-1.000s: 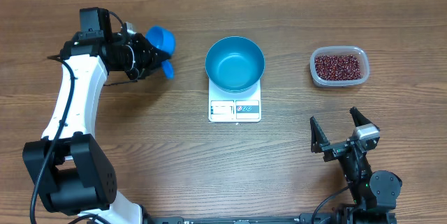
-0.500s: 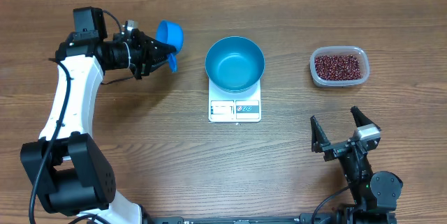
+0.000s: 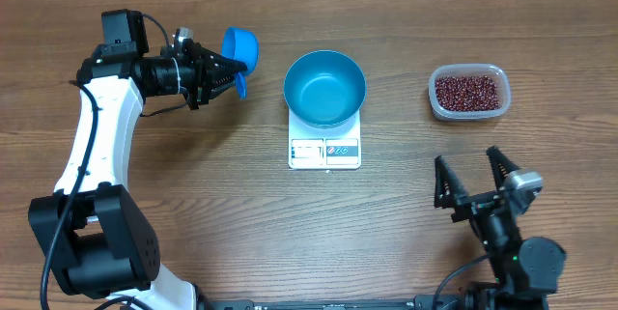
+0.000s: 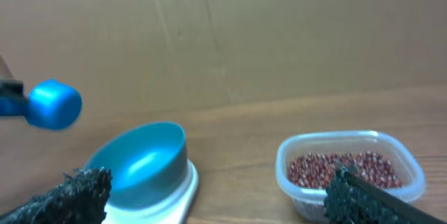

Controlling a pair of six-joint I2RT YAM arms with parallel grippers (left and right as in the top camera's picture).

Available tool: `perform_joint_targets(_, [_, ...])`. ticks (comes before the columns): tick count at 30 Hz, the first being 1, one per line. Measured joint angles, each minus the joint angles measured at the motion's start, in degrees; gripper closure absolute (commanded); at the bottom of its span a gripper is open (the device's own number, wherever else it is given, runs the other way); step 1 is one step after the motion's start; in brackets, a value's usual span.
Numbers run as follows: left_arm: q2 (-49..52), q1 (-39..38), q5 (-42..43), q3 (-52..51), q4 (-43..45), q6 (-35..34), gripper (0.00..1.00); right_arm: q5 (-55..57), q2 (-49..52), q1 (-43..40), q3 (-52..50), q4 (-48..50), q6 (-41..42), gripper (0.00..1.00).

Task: Scoop item into bowl and weigh 150g on scale

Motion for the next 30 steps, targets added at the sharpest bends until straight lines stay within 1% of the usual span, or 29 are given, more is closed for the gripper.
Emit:
perform_joint_targets(2, [0.00,0.00,0.00,0.00,0.15,-1.16,0.96,0.61,2.49,0.00,4.76,-4.31,0.63,0.00])
perform_joint_targets(8, [0.00,0.00,0.42,0.00,0.26,-4.98,0.96,2.49,23.19,0.00,32.70,-20.68,1.44,0.00])
perform_joint_targets(12, [-0.07,-0.07,0.61,0.02,0.35,-5.99,0.96,2.64,37.64,0.00,50.64,-33.18,1.64,0.00])
perform_joint_targets(16, [-0.50,-0.31,0.61,0.02,0.94,-7.08,0.96,-0.66,48.83,0.00,63.30,-40.06,2.19,0.00])
perform_joint_targets(17, [-0.66,-0.44,0.59,0.02,0.94,-7.30,0.96,-2.32,50.40,-0.02,64.81,-40.54,2.27,0.00])
perform_joint_targets(18, [-0.83,-0.61,0.61,0.02,0.94,-7.56,0.96,-4.74,52.06,-0.02,66.27,-40.61,2.34,0.12])
perform_joint_targets(19, [-1.09,-1.09,0.61,0.02,0.98,-8.13,0.96,-8.33,53.88,0.00,67.49,-40.41,2.45,0.19])
perform_joint_targets(22, [-1.46,-2.36,0.66,0.02,1.14,-8.57,0.96,-13.73,55.95,0.00,67.69,-40.17,2.69,0.28])
perform_joint_targets(25, [-1.51,-3.58,1.09,0.02,2.62,-9.79,0.96,-16.96,58.05,0.00,67.69,-40.17,5.60,0.37])
perform_joint_targets(28, [-1.73,-4.79,1.22,0.02,5.01,-11.89,0.96,-17.97,60.04,0.39,67.71,-40.22,10.10,0.39])
perform_joint_targets(30, [-2.62,-6.21,0.20,0.02,7.39,-15.32,0.96,-15.61,61.37,2.80,69.13,-42.93,12.81,0.38])
